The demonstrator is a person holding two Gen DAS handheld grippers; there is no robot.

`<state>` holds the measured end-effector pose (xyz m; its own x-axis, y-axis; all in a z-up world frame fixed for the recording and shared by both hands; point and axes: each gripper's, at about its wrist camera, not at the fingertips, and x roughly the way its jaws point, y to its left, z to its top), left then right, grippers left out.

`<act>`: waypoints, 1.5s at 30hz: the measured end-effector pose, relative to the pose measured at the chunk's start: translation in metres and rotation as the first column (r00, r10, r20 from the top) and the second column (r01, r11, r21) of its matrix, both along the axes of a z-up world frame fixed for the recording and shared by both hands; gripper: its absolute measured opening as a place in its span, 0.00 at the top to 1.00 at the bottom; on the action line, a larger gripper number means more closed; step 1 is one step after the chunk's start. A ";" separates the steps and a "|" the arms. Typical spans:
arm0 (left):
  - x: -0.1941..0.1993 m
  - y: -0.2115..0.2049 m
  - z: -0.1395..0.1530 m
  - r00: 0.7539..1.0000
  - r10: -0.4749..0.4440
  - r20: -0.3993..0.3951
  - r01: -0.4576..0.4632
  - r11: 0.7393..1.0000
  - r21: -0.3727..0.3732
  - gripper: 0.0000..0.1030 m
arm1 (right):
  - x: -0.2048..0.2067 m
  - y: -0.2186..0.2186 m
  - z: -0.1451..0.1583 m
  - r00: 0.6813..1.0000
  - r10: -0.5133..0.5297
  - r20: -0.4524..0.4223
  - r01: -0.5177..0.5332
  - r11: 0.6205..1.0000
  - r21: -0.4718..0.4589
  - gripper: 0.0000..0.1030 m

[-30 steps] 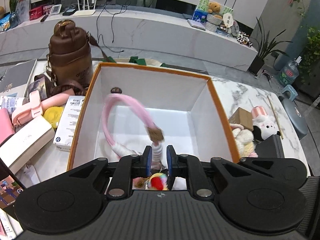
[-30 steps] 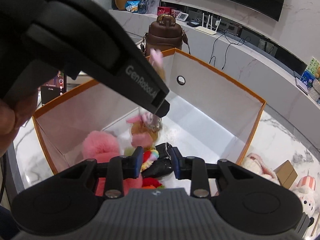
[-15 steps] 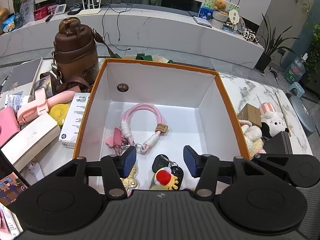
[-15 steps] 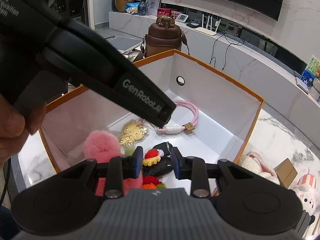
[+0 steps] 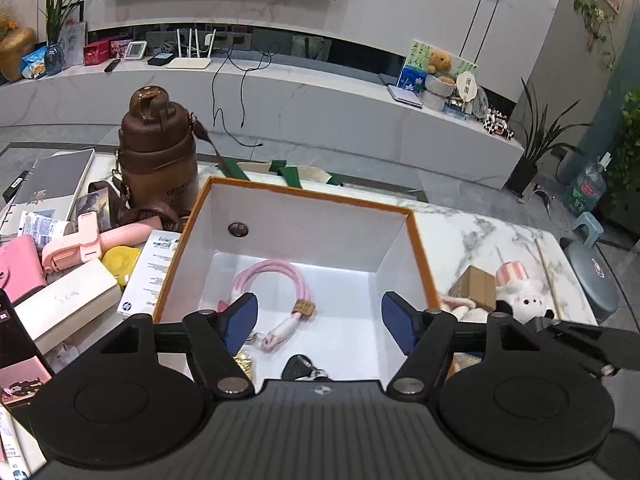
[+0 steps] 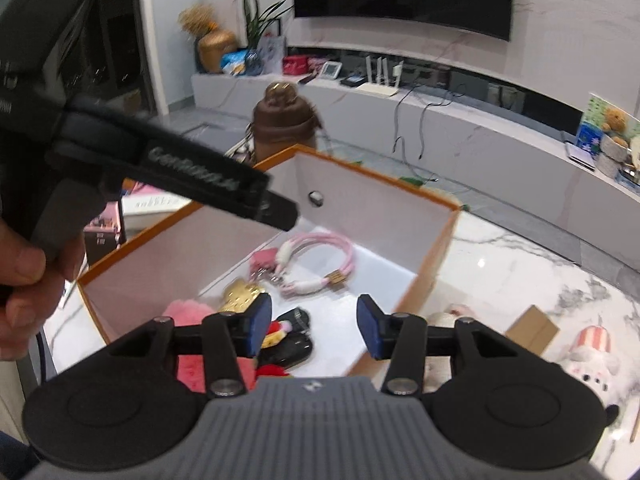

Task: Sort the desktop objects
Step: 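Move both grippers back toward the crocheted bunny and gray box, then grasp the crocheted bunny with the left gripper while the right gripper grasps the gray box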

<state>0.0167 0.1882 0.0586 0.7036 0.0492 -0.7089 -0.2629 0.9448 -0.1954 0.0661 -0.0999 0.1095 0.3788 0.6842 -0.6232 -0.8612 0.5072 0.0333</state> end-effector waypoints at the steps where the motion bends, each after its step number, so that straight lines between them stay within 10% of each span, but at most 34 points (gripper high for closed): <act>1: 0.001 -0.002 0.000 1.000 0.000 -0.001 0.000 1.000 0.001 0.20 | 0.003 -0.004 0.002 1.000 -0.013 0.003 0.013 1.000 0.010 0.51; 24: 0.034 -0.106 -0.005 0.991 -0.130 0.029 0.130 0.991 -0.015 0.16 | 0.067 -0.140 -0.004 0.953 -0.304 0.006 0.304 0.953 -0.006 0.43; 45: 0.073 -0.189 -0.064 0.975 -0.183 -0.122 0.199 0.971 0.135 0.16 | 0.095 -0.140 -0.063 0.923 -0.380 -0.067 0.369 0.920 -0.136 0.36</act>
<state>0.0900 -0.0011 -0.0054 0.6297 0.0294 -0.7763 -0.0864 0.9957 -0.0324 0.1609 -0.2396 0.0464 0.5313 0.4227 -0.7342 -0.6039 0.7968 0.0217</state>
